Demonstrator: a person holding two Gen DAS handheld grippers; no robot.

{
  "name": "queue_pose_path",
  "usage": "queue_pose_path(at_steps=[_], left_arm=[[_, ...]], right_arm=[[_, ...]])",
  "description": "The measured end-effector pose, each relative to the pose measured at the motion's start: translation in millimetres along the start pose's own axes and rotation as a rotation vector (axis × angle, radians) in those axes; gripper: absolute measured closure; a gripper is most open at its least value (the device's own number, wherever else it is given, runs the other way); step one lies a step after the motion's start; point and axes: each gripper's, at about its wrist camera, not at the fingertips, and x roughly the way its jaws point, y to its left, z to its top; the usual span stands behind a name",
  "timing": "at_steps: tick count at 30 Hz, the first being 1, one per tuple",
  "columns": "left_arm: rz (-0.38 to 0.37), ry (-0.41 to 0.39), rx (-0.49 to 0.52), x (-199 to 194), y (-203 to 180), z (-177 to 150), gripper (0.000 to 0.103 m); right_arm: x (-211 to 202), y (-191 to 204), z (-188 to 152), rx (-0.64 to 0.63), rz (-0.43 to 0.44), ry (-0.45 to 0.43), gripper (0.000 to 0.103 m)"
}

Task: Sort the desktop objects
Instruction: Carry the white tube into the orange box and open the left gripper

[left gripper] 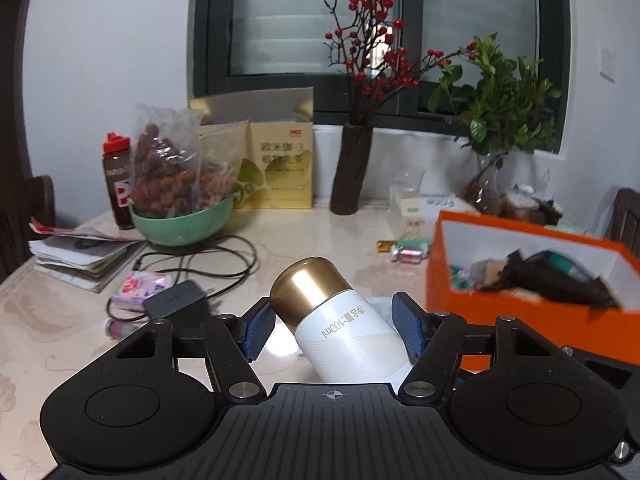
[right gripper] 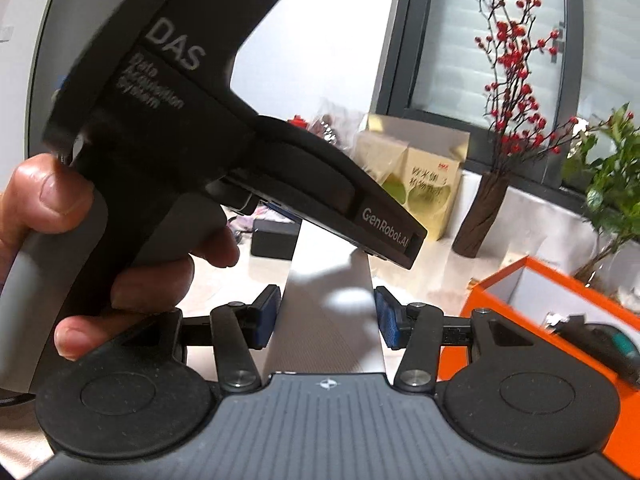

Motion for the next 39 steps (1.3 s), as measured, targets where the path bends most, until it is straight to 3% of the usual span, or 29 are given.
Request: queue_pose_path(at_steps=[8,11,16,22,39], left_arm=[[-0.064,-0.053,0.085,-13.1,-67.1,50.3,0.038],[-0.088,-0.077,0.107,-13.2,-96.8,55.1,0.038],[-0.061,-0.078,0.185,-2.1,-130.5,45.4,0.039],[-0.093,-0.021,0.163,21.0,-125.7,35.9,0.039],[-0.100,-0.061,0.184,14.0,-126.2,31.3,0.039]], right_arm=[[-37.4,-49.7,23.1,0.049,-0.101,-0.059,0.047],[-51.6,-69.5,20.8,0.054,-0.144,-0.061,0.047],[-51.3,-92.8,4.7,0.111,-0.151,-0.055,0.047],[-32.2,-97.3,-2.8,0.123,-0.160,0.007,0.047],[-44.0,-86.5,-5.5,0.089,-0.212,0.009,0.047]])
